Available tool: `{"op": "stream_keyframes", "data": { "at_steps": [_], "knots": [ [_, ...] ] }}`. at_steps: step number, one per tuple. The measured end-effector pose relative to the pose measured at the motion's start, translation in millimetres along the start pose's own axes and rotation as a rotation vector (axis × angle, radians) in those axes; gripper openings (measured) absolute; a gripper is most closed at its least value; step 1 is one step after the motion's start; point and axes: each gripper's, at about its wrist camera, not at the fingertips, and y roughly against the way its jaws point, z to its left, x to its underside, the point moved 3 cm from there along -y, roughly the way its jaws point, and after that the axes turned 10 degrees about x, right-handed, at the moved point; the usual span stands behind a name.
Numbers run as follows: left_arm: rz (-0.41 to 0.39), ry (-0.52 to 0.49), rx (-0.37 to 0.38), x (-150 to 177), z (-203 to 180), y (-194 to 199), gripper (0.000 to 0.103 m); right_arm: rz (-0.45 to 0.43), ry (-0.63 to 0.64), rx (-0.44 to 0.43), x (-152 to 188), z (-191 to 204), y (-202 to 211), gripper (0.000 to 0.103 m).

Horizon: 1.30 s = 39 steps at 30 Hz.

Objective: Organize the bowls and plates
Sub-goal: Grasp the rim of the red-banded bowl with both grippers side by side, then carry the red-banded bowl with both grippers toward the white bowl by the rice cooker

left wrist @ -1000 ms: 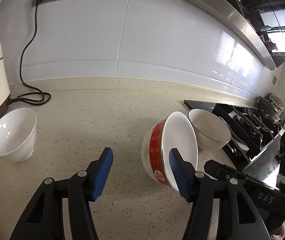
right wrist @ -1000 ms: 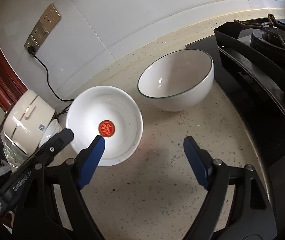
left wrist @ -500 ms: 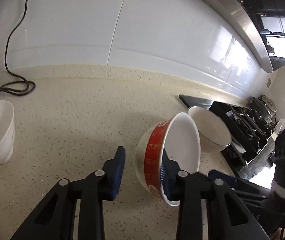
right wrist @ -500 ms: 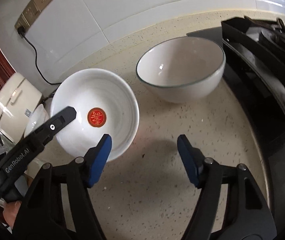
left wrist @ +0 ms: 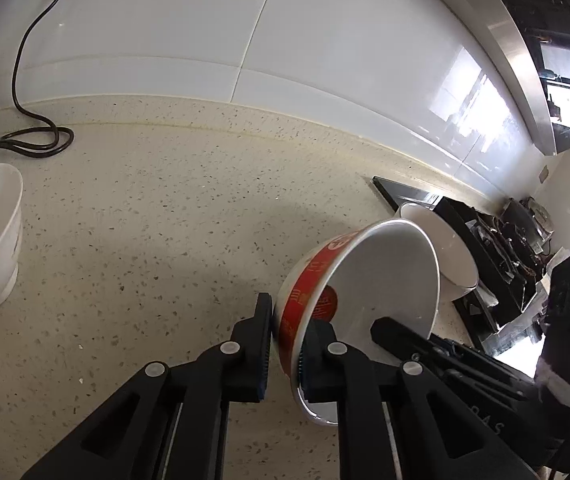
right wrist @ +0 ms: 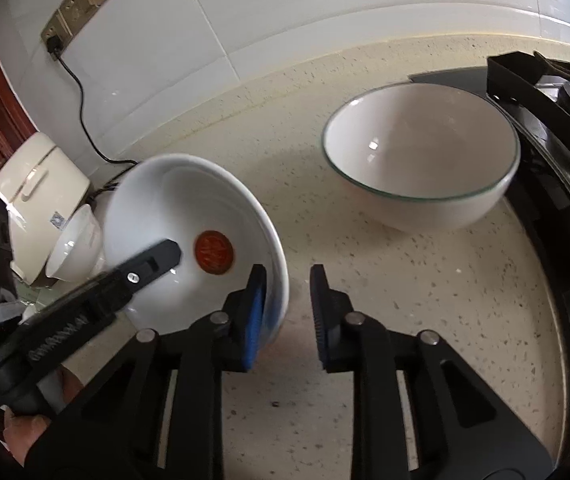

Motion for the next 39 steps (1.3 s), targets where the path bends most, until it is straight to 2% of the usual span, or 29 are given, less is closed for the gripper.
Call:
{"op": "stream_keyframes", "data": {
  "at_steps": [16,21,32,35,39],
  "knots": [
    [0.004,0.004,-0.006,3.3,3.5,2.6,0.01,0.022,-0.003,-0.019,-3.9,1.3,-11.2,0.022],
    [0.01,0.027,0.026,5.8,4.2,1.2,0.008,-0.017,-0.017,-0.028,-3.8,-1.7,-3.0,0.01],
    [0.008,0.088,0.043,7.8,12.0,4.8,0.008,-0.042,0.012,-0.012,-2.5,2.4,6.2,0.01],
    [0.021,0.099,0.019,13.7,14.8,16.9,0.008,-0.041,0.047,0.006,3.0,11.9,10.0,0.01],
    [0.018,0.13,0.014,22.3,21.2,36.1,0.008,-0.035,0.048,-0.028,12.8,23.8,19.0,0.01]
  ]
}}
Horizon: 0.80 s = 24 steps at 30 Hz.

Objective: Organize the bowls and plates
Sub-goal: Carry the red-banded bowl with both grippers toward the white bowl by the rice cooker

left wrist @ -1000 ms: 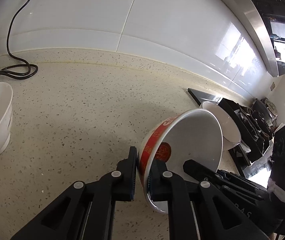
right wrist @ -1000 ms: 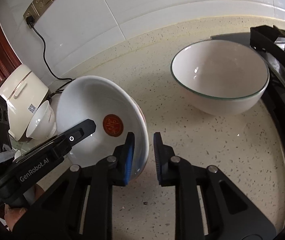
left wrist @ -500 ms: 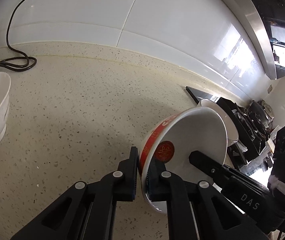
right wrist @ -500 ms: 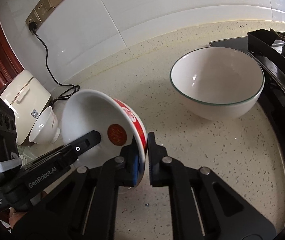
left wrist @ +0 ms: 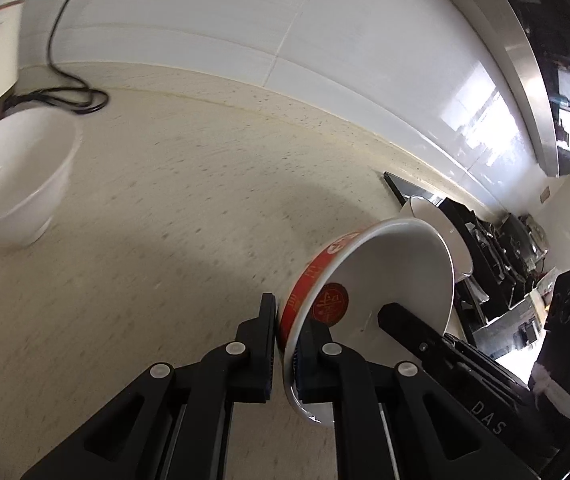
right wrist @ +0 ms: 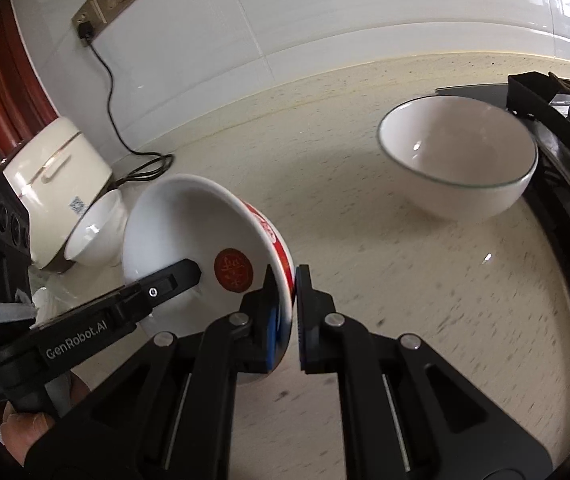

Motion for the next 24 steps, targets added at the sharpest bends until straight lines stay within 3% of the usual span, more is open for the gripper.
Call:
{"op": "stream_keyframes", "data": {
  "at_steps": [14,24],
  "knots": [
    [-0.083,0.04,-0.01,4.2,6.4,69.1,0.008,-0.044,0.06,-0.045,2.5,47.3,44.1,0.01],
    [-0.131,0.088,-0.045,-13.6,30.3,106.6,0.008,-0.037,0.113,-0.089,-11.8,96.3,42.3,0.01]
  ]
}}
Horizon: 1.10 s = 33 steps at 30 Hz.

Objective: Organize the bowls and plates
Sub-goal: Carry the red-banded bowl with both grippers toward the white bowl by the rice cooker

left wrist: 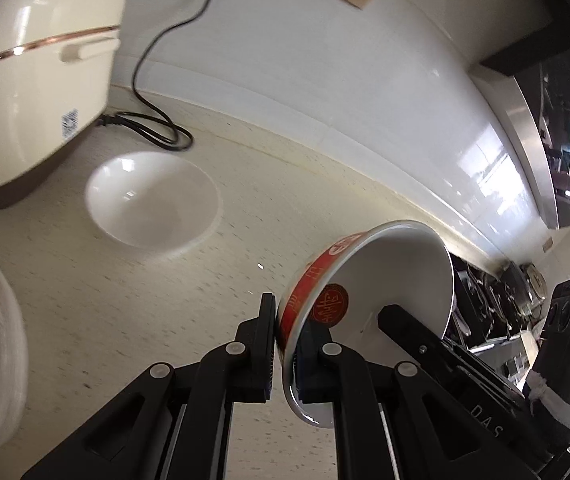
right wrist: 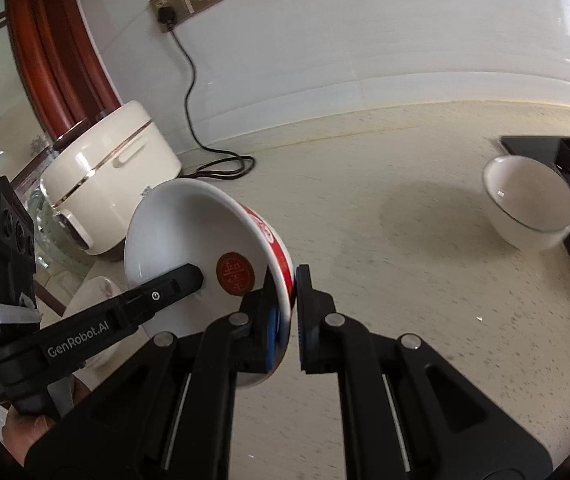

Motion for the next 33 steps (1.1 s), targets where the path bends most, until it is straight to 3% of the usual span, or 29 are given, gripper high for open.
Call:
{"op": "stream_keyframes", "data": {
  "at_steps": [21,28,33],
  "knots": [
    [-0.13,0.083,-0.093,-68.3,57.9,44.0,0.008,0.005,0.152,-0.12,-58.1,97.2,-24.1,0.01],
    [-0.129,0.142,-0.151,-75.9,82.0,33.5,0.008,0.018,0.177,-0.167,-69.0,116.9,-54.9,0.01],
    [-0.101,0.178,-0.179,-74.2,98.2,12.7,0.008,0.024,0.211,-0.153,-64.7,119.0,-78.8,0.01]
  ]
}}
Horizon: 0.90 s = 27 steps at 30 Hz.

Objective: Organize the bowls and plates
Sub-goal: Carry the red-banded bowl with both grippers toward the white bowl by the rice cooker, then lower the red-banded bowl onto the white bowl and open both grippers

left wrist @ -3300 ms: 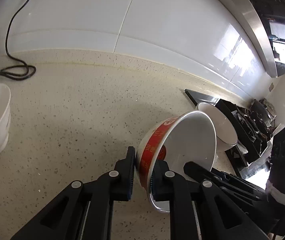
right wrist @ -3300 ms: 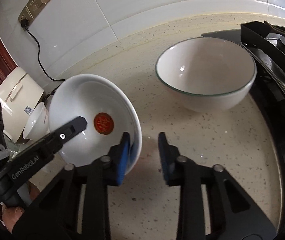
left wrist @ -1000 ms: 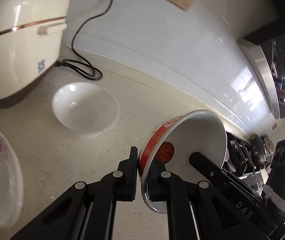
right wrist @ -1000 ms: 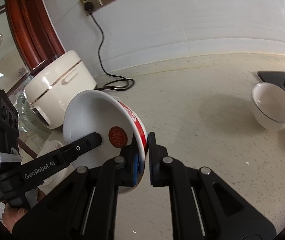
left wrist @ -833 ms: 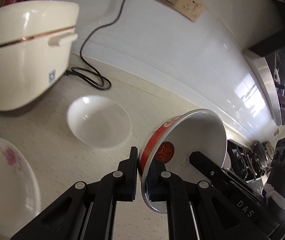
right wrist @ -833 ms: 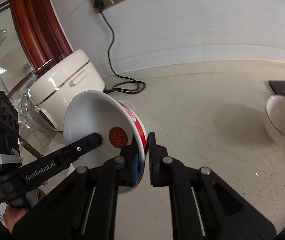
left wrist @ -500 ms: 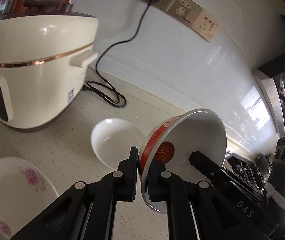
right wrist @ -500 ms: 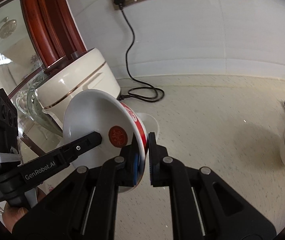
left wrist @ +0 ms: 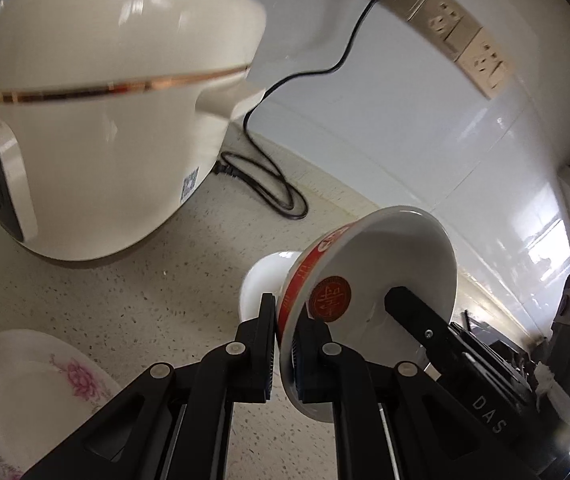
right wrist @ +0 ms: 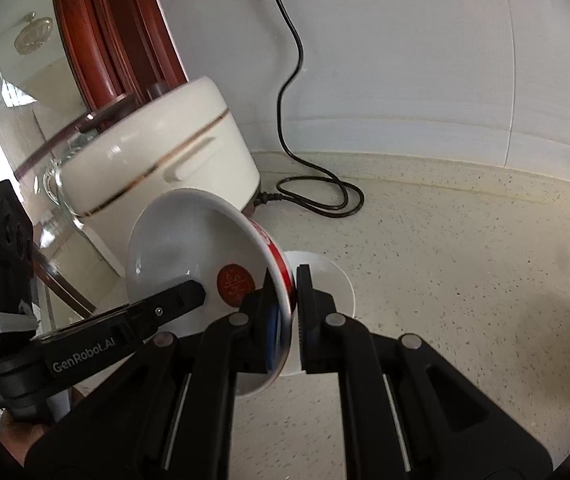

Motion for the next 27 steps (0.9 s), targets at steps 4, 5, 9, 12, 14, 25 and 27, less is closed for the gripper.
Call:
{"op": "stream_keyframes", "data": {
  "at_steps": [4,5,9,12,14,25,27],
  "knots": [
    [0.021,0.012,-0.012,0.1,3.9,-18.6,0.008,0.021,0.002,0.009,9.0,-8.7,-17.2,0.01],
    [0.026,0.012,-0.014,0.3,4.0,-21.7,0.008,0.023,0.002,0.008,9.5,-10.4,-19.1,0.01],
    [0.035,0.013,-0.027,0.7,5.9,-33.2,0.008,0.046,-0.007,0.019,14.4,-17.0,-28.9,0.01],
    [0.036,0.013,-0.041,-0.7,9.4,-37.9,0.008,0.053,0.0,0.027,15.9,-17.9,-34.1,0.01],
    [0.045,0.018,-0.048,-0.1,11.7,-39.5,0.008,0.069,-0.006,0.024,17.7,-20.1,-38.1,0.01],
    [0.04,0.009,-0.09,-0.3,15.1,-44.2,0.009,0.082,0.002,0.027,20.8,-22.7,-46.7,0.01],
    [0.039,0.004,-0.096,-0.3,14.0,-44.1,0.009,0.08,-0.001,0.029,20.6,-23.9,-46.4,0.011]
  ]
}}
